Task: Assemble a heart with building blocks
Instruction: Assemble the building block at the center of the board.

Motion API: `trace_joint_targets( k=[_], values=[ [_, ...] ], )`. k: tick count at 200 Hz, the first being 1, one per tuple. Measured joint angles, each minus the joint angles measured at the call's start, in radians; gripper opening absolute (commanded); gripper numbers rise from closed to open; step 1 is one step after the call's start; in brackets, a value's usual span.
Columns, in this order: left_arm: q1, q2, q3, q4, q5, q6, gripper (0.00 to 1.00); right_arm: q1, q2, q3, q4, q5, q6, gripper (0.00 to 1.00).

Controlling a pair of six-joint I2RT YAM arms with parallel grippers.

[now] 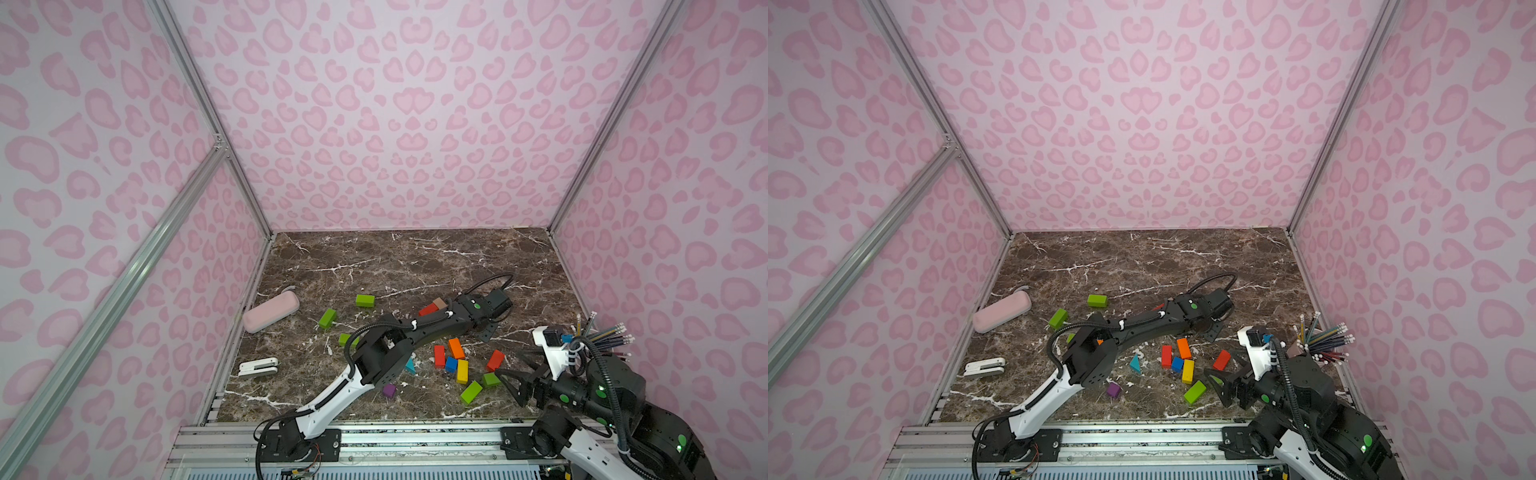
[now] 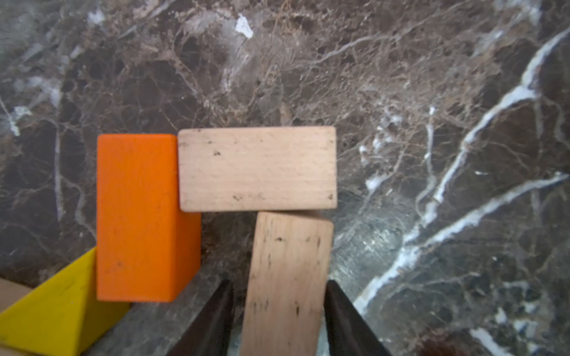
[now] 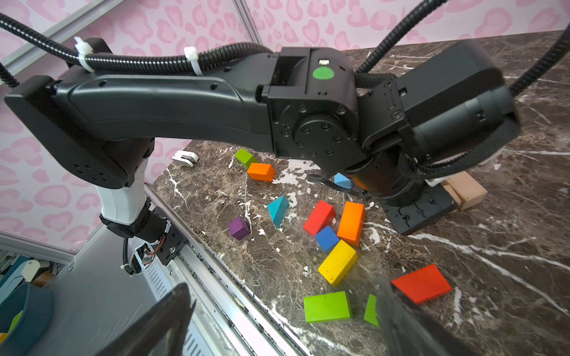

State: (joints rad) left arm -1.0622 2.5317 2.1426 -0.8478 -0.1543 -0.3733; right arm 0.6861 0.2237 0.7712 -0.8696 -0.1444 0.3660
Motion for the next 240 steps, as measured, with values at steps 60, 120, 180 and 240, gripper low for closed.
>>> trace_joint_targets(
  k=[60,120,180,240],
  values=[
    [-0.01,-0.055,-0.033,0.008,0.001,0.0,0.56,0.0,-0.009,0.0,0.0,0.0,0.0,0.96],
    [-0.01,-0.055,-0.044,0.007,-0.002,0.0,0.55,0.001,-0.014,0.0,0.0,0.0,0.002,0.95],
    [-0.01,-0.047,-0.044,0.008,-0.014,0.002,0.54,0.001,-0.018,0.0,0.0,0.004,0.003,0.95],
    [-0.01,-0.04,-0.044,0.008,-0.006,0.007,0.52,0.006,-0.021,0.0,0.0,0.015,0.004,0.95]
  ],
)
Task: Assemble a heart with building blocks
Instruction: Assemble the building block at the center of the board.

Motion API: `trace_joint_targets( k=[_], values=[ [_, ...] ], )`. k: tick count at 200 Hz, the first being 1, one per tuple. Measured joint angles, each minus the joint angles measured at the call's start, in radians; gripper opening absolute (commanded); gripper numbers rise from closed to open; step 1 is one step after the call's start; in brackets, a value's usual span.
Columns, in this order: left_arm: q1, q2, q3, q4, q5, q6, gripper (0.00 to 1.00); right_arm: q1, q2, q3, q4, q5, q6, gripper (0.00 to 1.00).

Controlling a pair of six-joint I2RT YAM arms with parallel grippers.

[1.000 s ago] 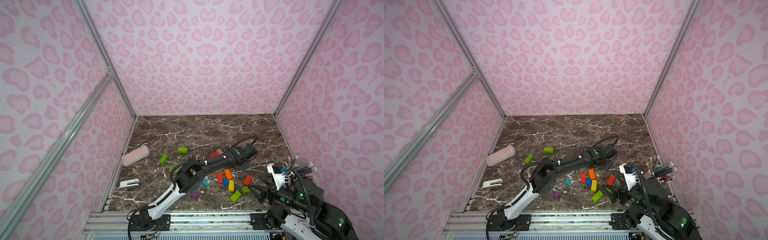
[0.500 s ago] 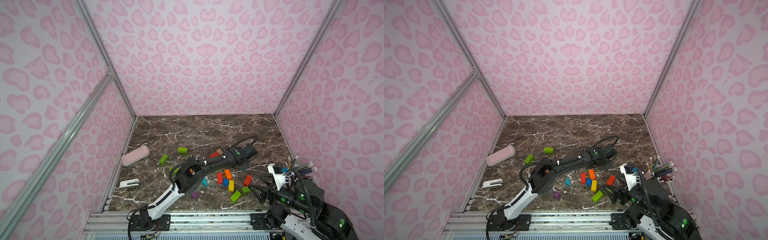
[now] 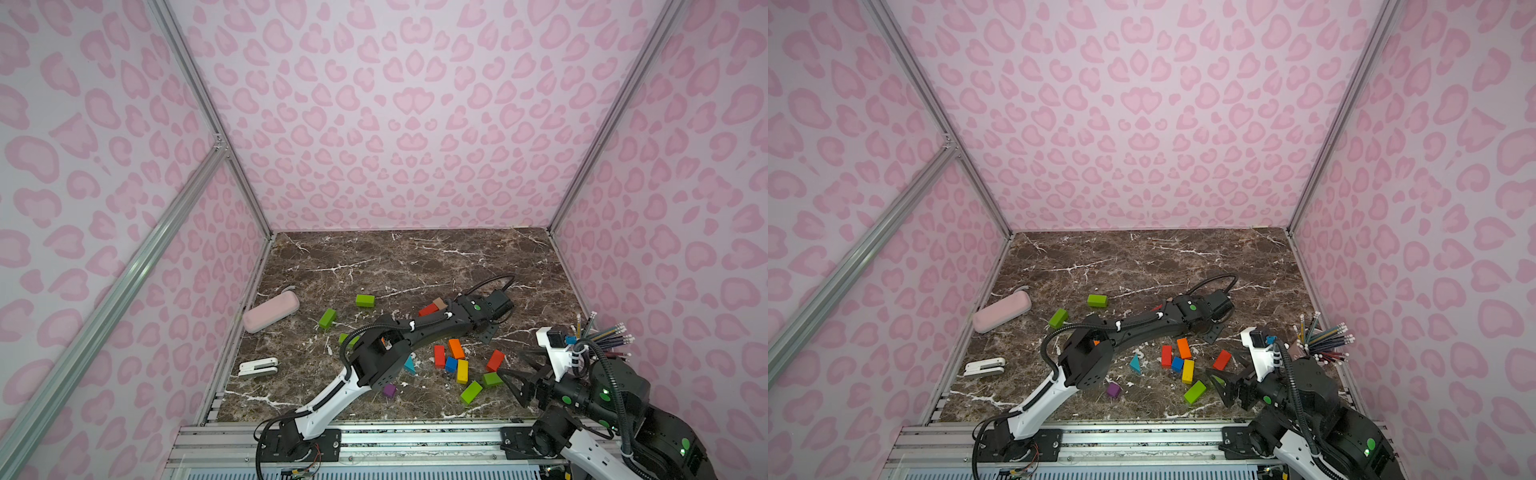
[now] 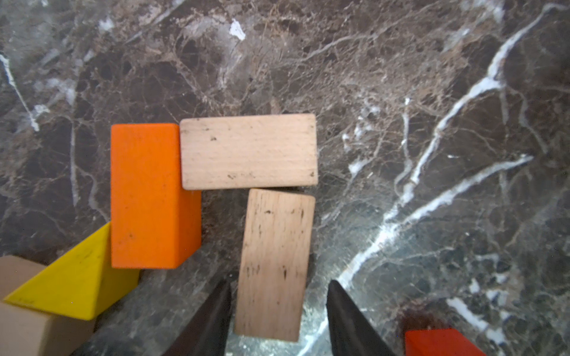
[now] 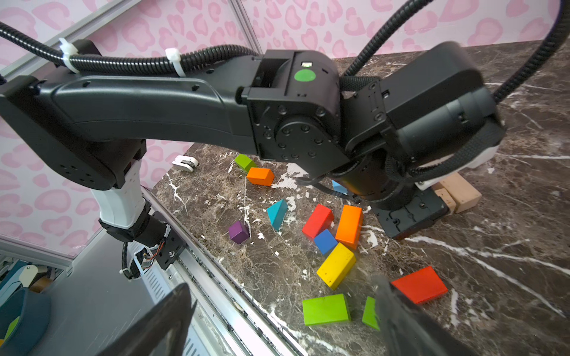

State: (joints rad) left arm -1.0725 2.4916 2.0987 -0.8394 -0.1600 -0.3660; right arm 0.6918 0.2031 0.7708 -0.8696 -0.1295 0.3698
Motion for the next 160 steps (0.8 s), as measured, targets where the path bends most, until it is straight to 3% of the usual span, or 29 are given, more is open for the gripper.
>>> trace_joint_targets(
  k=[114,160],
  values=[
    [0.0,0.0,0.0,0.021,0.014,0.0,0.46,0.007,-0.005,0.0,0.0,0.004,0.008,0.95],
    [0.0,-0.003,0.0,0.021,0.013,0.0,0.54,0.008,-0.004,0.0,0.0,0.006,0.008,0.95]
  ],
)
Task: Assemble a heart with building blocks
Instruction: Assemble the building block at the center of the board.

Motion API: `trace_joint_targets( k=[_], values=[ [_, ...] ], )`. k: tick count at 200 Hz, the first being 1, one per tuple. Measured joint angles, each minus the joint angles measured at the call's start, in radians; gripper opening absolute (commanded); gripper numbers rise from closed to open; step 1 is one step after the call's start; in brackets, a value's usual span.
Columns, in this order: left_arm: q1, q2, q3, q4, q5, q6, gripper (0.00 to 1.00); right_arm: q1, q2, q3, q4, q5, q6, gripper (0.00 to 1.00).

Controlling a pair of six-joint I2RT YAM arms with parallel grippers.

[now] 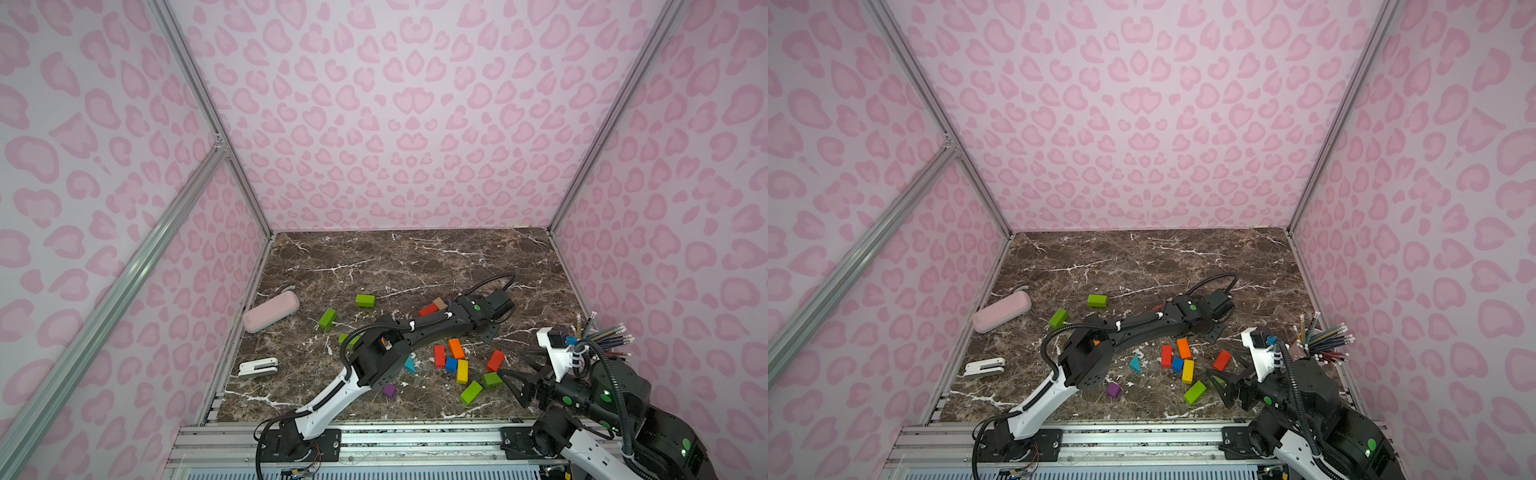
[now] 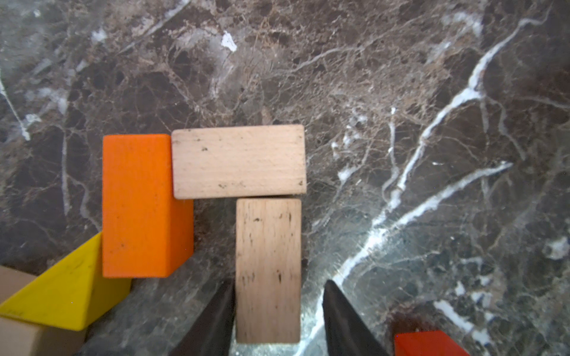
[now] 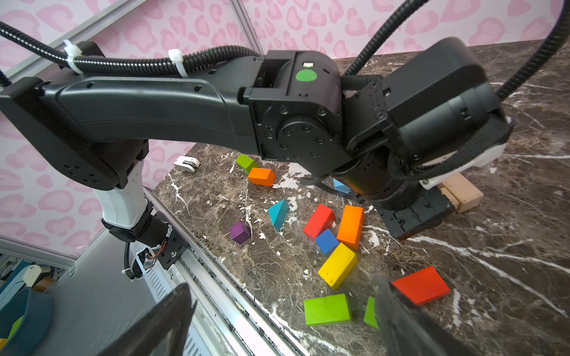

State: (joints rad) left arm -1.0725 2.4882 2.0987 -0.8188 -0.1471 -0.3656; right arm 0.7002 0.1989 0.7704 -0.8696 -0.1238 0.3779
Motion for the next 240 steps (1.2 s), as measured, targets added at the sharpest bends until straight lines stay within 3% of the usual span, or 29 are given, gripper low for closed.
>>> trace_joint_targets(
  k=[59,106,146,173,215,240],
  values=[
    [0.002,-0.088,0.0,-0.004,-0.017,0.003,0.7,0.0,0.049,0.008,0.035,-0.016,0.021,0.95],
    [0.043,-0.201,-0.006,-0.005,0.008,0.011,0.73,0.0,0.128,0.029,0.107,-0.031,0.035,0.95],
    [0.116,-0.34,-0.091,0.002,0.047,0.034,0.75,0.0,0.238,0.029,0.182,-0.036,0.045,0.94],
    [0.192,-0.48,-0.219,0.029,0.073,0.051,0.76,0.0,0.311,0.034,0.226,-0.033,0.053,0.94],
    [0.336,-0.786,-0.575,0.141,0.159,0.105,0.79,0.0,0.403,0.032,0.269,0.082,0.072,0.95],
    [0.373,-0.974,-0.755,0.195,0.229,0.174,0.8,0.0,0.461,0.006,0.306,0.133,0.08,0.95]
  ],
)
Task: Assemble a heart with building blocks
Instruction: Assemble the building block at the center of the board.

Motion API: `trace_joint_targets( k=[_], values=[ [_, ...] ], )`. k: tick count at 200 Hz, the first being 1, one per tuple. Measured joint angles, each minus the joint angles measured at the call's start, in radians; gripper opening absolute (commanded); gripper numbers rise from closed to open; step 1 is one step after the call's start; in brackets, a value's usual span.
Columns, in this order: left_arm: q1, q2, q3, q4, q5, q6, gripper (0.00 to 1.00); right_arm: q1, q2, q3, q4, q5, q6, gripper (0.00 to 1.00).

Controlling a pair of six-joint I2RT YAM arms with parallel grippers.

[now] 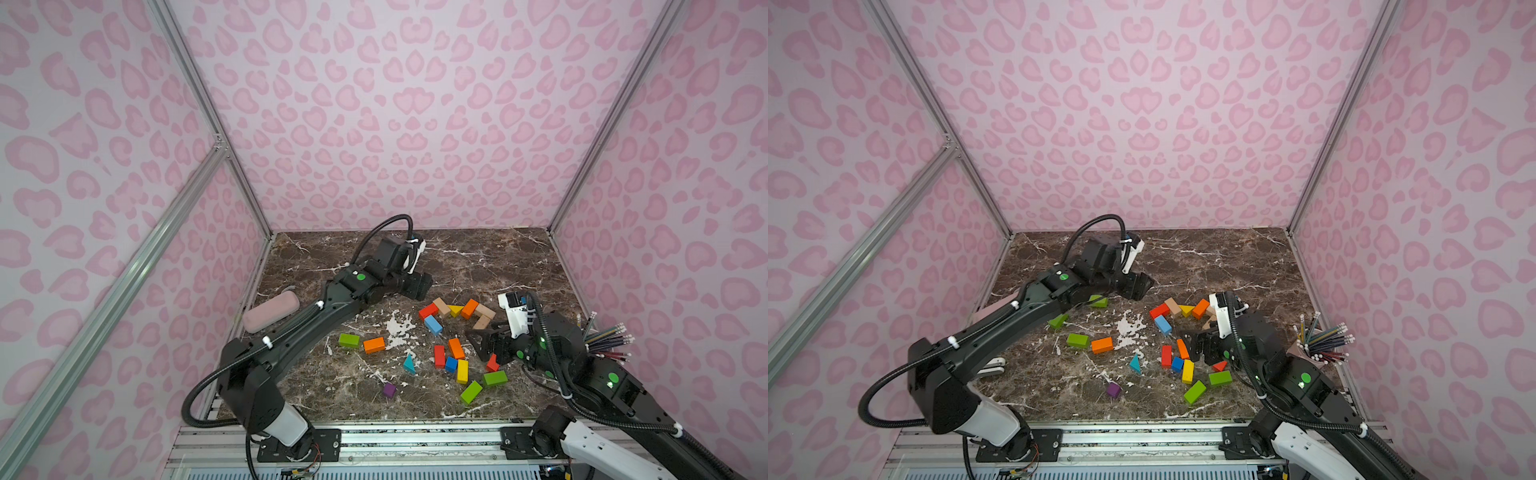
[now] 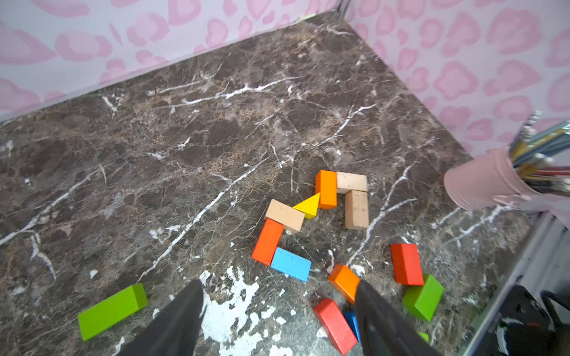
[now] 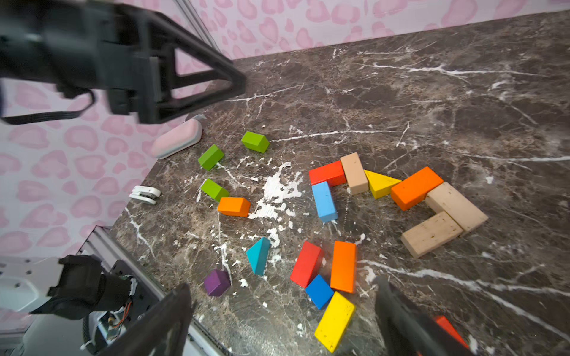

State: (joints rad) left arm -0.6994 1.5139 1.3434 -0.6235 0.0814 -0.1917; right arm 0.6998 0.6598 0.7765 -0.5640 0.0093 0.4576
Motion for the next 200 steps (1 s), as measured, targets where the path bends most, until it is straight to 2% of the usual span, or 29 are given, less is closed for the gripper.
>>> trace_joint_targets(
  k=[35,62,71,104,129,200],
  values=[
    [0.01,-0.19,-0.196,0.063,0.095,0.088,0.87,-0.003,0.098,-0.019,0.028,0.044,0.01,0.94],
    [0.01,-0.312,-0.29,0.107,0.154,0.112,1.0,-0.011,0.178,-0.03,0.05,0.072,0.01,0.88],
    [0.01,-0.344,-0.31,0.123,0.162,0.117,0.97,-0.013,0.202,-0.038,0.054,0.073,0.009,0.86],
    [0.011,-0.429,-0.373,0.169,0.173,0.135,0.97,-0.014,0.292,-0.06,0.066,0.05,-0.005,0.72],
    [0.011,-0.472,-0.425,0.21,0.172,0.138,0.97,-0.014,0.37,-0.066,0.08,0.039,-0.016,0.65],
    [0.013,-0.503,-0.482,0.291,0.161,0.13,0.99,-0.014,0.576,-0.064,0.104,0.029,-0.059,0.56]
  ],
)
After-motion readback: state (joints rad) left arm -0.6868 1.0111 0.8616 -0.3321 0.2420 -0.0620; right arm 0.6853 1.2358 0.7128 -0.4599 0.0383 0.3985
